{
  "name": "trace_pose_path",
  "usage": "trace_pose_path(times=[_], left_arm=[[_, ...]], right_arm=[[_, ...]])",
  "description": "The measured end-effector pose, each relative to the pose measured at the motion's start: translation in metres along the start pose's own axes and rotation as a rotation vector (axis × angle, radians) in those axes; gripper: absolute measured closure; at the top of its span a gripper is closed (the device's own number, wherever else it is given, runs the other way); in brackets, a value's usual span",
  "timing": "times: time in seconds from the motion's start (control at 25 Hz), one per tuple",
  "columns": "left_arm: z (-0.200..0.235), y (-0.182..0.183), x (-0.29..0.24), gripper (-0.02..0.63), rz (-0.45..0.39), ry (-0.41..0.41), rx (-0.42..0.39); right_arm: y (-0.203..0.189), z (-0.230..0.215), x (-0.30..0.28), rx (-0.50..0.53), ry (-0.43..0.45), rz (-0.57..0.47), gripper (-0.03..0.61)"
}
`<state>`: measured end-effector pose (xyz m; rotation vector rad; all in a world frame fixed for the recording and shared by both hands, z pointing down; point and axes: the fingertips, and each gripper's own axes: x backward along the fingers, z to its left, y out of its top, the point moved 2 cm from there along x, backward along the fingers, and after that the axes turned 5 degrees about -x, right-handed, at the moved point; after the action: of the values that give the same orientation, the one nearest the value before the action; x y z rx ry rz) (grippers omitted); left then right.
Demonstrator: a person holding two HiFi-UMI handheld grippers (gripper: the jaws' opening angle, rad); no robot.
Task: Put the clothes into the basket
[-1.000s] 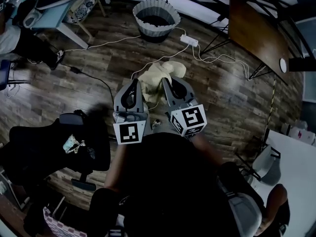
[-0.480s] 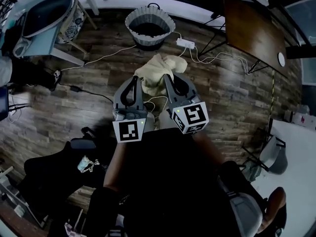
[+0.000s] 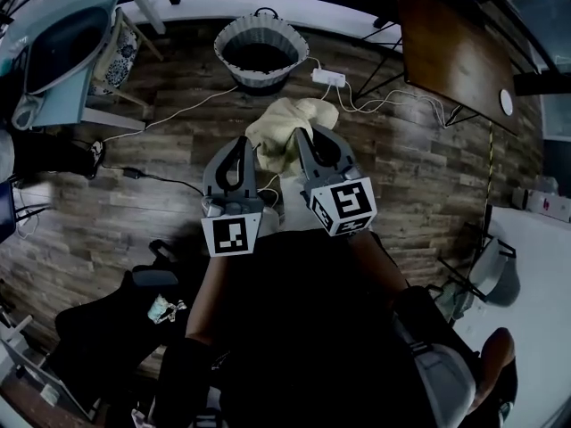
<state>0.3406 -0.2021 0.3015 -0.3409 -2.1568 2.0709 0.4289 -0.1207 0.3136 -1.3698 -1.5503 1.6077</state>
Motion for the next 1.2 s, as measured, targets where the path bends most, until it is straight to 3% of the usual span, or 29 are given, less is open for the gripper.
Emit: trace_pose_path(times=[0.64,0.92,1.2], left_arm=[[0.039,0.003,-0.166,0.600,0.030,0.122,0.003],[0.035,0.006,-0.222,0.601,0.027,0.184,-0.004],[0.041,-0.004,-0.267,0.600,0.046,0.161,0.000]], right_arm=[[0.049,-0.108,-0.138,0.022,0.109,0.055,0.551],[0.075,-0.158,-0.184,0.061,0.158,0.039,0.551],[0.082,-0.195,-0.239,0.064,0.137,0.046,0.551]])
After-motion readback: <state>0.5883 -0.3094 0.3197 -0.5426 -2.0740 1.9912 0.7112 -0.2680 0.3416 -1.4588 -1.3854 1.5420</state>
